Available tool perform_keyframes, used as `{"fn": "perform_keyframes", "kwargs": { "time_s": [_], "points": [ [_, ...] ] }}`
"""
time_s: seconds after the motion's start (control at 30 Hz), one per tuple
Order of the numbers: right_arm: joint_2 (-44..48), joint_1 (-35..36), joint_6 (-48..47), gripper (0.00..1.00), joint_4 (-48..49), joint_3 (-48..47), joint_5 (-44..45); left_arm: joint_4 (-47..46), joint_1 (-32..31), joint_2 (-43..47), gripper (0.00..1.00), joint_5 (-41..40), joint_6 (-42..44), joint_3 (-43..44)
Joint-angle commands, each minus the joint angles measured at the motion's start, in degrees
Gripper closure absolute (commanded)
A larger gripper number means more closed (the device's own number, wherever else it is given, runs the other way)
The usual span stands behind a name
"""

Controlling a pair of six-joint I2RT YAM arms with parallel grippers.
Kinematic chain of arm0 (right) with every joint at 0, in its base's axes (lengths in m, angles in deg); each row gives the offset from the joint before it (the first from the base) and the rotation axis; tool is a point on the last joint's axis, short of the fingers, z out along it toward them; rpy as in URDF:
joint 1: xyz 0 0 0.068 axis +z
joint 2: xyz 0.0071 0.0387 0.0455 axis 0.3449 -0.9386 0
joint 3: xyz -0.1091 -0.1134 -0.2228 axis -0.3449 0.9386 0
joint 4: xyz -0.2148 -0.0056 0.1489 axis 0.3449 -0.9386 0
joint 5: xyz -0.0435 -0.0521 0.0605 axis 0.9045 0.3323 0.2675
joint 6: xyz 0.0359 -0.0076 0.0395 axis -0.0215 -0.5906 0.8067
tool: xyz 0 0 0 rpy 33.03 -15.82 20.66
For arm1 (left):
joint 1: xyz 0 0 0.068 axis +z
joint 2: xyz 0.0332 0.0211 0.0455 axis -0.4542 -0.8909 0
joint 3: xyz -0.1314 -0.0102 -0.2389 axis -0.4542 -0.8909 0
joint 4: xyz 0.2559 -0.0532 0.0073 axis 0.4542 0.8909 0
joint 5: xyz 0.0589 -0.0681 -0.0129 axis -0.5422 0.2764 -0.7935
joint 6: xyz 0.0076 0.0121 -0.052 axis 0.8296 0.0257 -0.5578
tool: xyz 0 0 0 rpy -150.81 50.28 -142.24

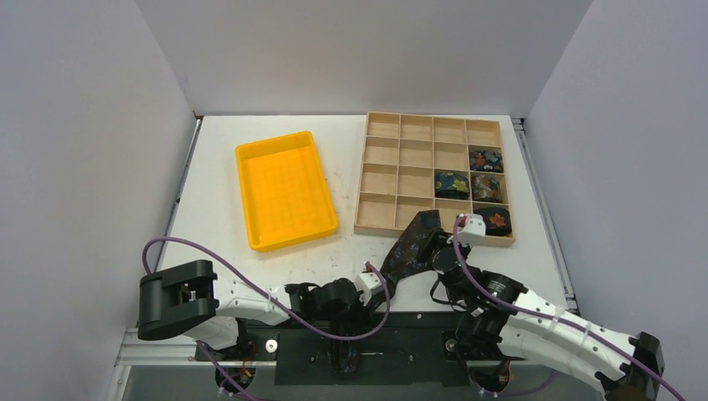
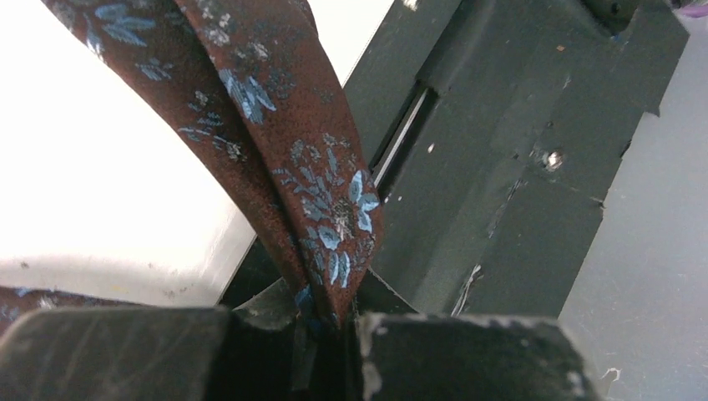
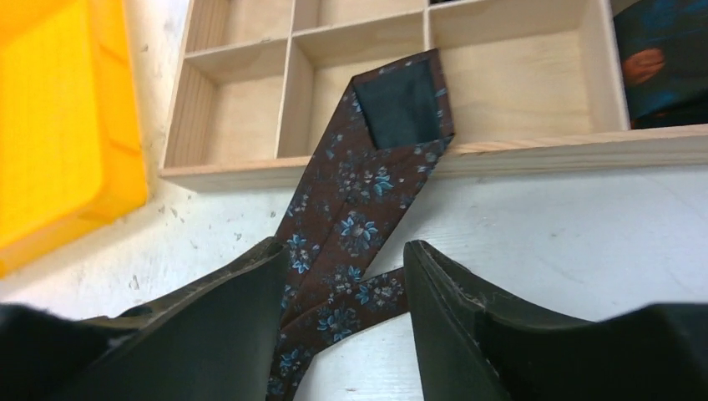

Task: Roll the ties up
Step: Flatten out the tie at the center of the board.

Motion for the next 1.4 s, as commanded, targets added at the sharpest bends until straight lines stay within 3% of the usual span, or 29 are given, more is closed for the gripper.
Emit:
{"fn": "perform_keyframes", "kwargs": {
  "time_s": [0.0, 0.3, 0.5, 0.63, 0.8, 0.93, 1.03, 1.2, 1.37],
  "points": [
    [-6.8, -2.0, -5.0, 0.49, 10.2, -1.8, -8.1, -0.4, 0.0, -0.1, 1.0, -0.4, -5.1, -2.2],
    [-29.3, -13.4, -6.1, 0.7, 26.0, -0.8, -22.8, -0.5, -0.4, 1.3, 1.0, -0.6, -7.3, -3.8],
    [-35.0, -15.6, -2.7, 0.85, 26.7, 3.0, -22.2, 0.8, -2.1, 2.6, 1.0, -2.4, -7.3, -3.8],
    [-30.7, -16.6, 1.2, 0.95, 20.6, 6.0, -19.7, -0.3, -2.5, 1.5, 1.0, -1.1, -6.3, -3.5],
    [-18.8, -16.5, 7.1, 0.95, 11.3, 9.8, -16.3, 0.5, -2.4, -1.9, 1.0, 1.5, -3.1, 0.0],
    [-5.2, -14.2, 4.6, 0.95, 8.5, 9.7, -14.6, 0.8, -2.2, -5.8, 1.0, 1.8, -1.3, 3.3],
    [-2.6, -10.1, -0.8, 0.94, 9.7, 7.5, -13.5, 0.7, -2.2, -7.8, 1.0, 1.0, -0.9, 5.2],
    [-15.9, -6.6, -5.9, 0.95, 14.6, 2.4, -14.4, 0.8, -2.2, -8.7, 1.0, -0.6, -1.5, 6.2],
    [-32.0, -12.1, -3.7, 0.95, 26.0, 3.0, -20.0, 0.3, -2.5, -7.0, 1.0, -2.9, -4.8, 3.4]
  ]
}}
